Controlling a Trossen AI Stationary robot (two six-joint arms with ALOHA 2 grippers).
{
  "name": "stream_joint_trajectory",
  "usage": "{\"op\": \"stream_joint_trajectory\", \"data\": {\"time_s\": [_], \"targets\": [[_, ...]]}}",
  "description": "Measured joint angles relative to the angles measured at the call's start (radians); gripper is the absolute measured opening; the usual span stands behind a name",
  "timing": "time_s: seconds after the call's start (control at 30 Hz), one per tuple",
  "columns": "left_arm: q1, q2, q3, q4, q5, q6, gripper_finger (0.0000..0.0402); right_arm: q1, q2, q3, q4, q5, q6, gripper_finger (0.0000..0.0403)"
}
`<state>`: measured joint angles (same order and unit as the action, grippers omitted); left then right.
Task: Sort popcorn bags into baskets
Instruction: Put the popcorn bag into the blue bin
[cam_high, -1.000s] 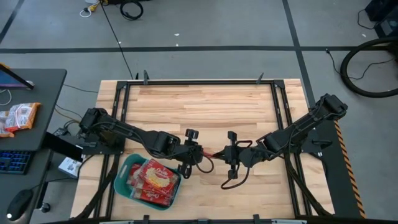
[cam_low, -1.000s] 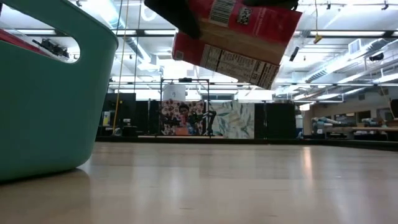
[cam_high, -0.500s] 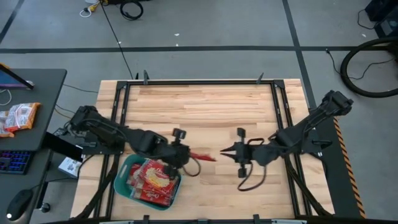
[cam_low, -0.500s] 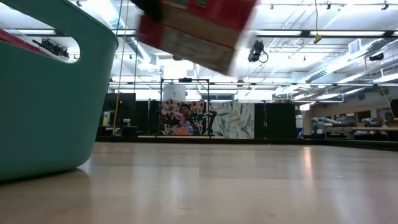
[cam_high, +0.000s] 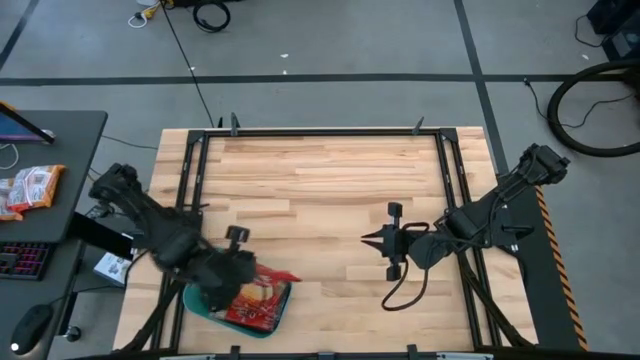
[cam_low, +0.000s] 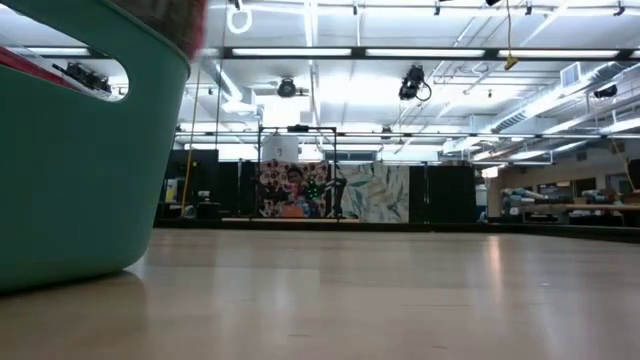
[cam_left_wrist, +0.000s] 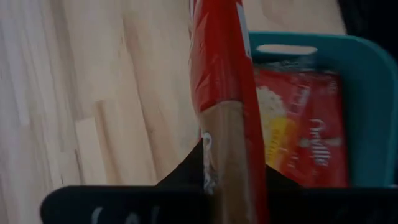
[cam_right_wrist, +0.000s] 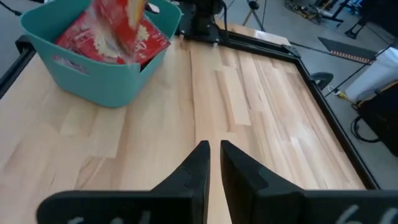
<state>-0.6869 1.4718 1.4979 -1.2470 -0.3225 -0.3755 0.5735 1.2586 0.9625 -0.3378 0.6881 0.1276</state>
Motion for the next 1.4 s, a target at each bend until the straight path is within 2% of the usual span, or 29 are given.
{"op": "stream_joint_trajectory", "data": {"time_s": [0.17,0.27,0.4,0.6,0.83,1.07,1.3,1.4], "targets": [[-0.129,-0.032,0.001,-0.069,-0.072,-0.172,0.0028,-0.007,-0.001,-0.003,0.002,0.000,-0.034,0.0043],[-0.202,-0.026,0.000,-0.144,-0.076,-0.290,0.0029,-0.019,-0.001,-0.003,0.006,0.000,-0.051,0.0044],[-0.283,-0.005,0.000,-0.127,-0.094,-0.367,0.0029,-0.034,-0.001,-0.003,0.008,0.000,-0.075,0.0043],[-0.352,0.045,0.000,-0.114,-0.157,-0.354,0.0031,-0.068,-0.001,-0.003,0.016,-0.002,-0.104,0.0043],[-0.335,0.158,0.000,-0.081,-0.133,-0.342,0.0035,-0.092,-0.001,-0.003,0.104,-0.008,-0.193,0.0043],[-0.323,0.264,0.000,-0.047,-0.139,-0.241,0.0036,-0.129,-0.001,-0.003,0.200,-0.009,-0.255,0.0043],[-0.326,0.318,0.001,-0.080,-0.137,-0.241,0.0039,-0.187,-0.001,-0.003,0.237,-0.083,-0.250,0.0043],[-0.329,0.321,0.001,-0.087,-0.125,-0.247,0.0058,-0.214,-0.001,-0.003,0.268,-0.107,-0.234,0.0043]]}}
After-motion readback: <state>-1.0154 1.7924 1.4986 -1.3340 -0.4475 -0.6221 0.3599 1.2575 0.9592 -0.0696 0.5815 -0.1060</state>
